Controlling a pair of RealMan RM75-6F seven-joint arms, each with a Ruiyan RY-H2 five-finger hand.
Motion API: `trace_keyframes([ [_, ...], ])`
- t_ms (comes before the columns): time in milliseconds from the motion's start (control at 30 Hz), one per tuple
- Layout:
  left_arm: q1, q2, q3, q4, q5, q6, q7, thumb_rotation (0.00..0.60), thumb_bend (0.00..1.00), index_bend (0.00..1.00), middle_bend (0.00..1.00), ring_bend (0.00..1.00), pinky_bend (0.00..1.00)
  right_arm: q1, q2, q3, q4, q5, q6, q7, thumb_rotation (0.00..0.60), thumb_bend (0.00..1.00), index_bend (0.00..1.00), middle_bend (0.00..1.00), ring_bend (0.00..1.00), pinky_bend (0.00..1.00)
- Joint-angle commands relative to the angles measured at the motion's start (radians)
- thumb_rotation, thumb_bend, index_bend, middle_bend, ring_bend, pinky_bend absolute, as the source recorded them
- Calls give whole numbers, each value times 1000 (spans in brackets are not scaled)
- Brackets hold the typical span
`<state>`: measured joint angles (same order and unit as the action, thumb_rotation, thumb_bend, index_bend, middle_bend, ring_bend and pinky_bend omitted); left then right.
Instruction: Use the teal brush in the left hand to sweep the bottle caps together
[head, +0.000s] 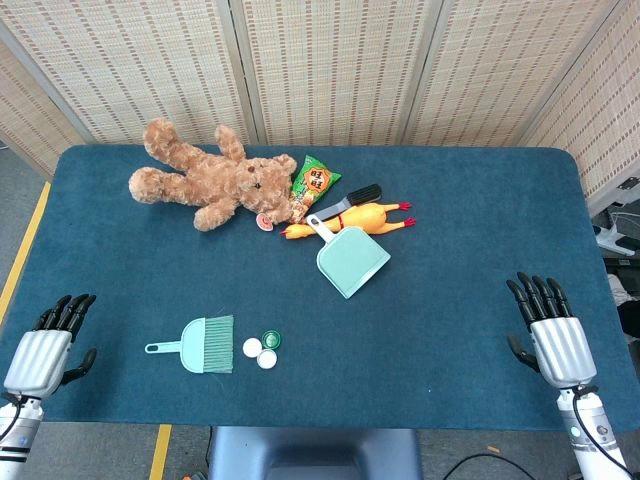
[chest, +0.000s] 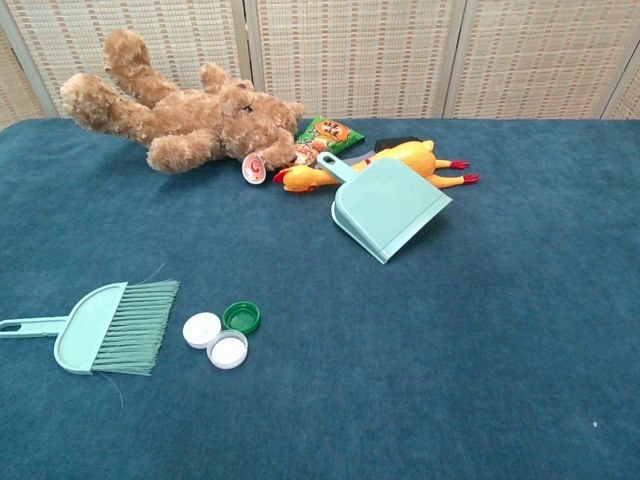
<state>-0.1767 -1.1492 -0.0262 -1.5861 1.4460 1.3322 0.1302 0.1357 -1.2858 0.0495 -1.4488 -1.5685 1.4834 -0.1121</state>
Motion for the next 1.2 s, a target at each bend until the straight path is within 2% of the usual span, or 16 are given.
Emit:
trace_keyframes([
  [33, -11, -4, 10, -7, -2, -27, 19, 600, 384, 0, 63, 0, 176, -1, 1, -1, 0, -1, 1, 1, 600, 234, 0, 0, 0, 0],
  [167, -26, -25, 23, -4, 22, -48, 31, 600, 385, 0, 67, 24, 210, -9, 12, -3, -9, -1, 12, 8, 600, 234, 0, 0, 0, 0],
  [267, -41, -66, 38, 29, 52, -67, 43, 600, 383, 27, 110, 120, 310, -16, 21, -2, -19, -6, 29, 13, 600, 233, 0, 0, 0, 0],
  [333, -55, -95, 47, 58, 58, -96, 53, 600, 383, 77, 193, 229, 437, -20, 25, -4, -20, -12, 38, 12, 600, 233, 0, 0, 0, 0],
  [400, -68, -119, 45, 80, 52, -118, 65, 600, 384, 143, 279, 389, 620, -22, 27, -6, -24, -12, 37, 11, 600, 234, 0, 0, 0, 0],
  [500, -84, -169, 38, 128, 32, -146, 97, 600, 383, 240, 336, 500, 734, -22, 28, -8, -27, -19, 39, 8, 600, 234, 0, 0, 0, 0],
  [667, -103, -232, 30, 178, 2, -172, 192, 600, 380, 266, 354, 578, 773, -20, 28, -9, -29, -18, 31, 6, 600, 234, 0, 0, 0, 0],
  [933, -106, -283, 34, 215, -15, -172, 233, 600, 341, 260, 358, 621, 795, -15, 24, -10, -24, -18, 18, 15, 600, 234, 0, 0, 0, 0],
  [1200, -110, -337, 38, 274, 6, -135, 318, 600, 331, 311, 364, 628, 804, -11, 34, -16, -38, -6, -8, 8, 600, 234, 0, 0, 0, 0],
])
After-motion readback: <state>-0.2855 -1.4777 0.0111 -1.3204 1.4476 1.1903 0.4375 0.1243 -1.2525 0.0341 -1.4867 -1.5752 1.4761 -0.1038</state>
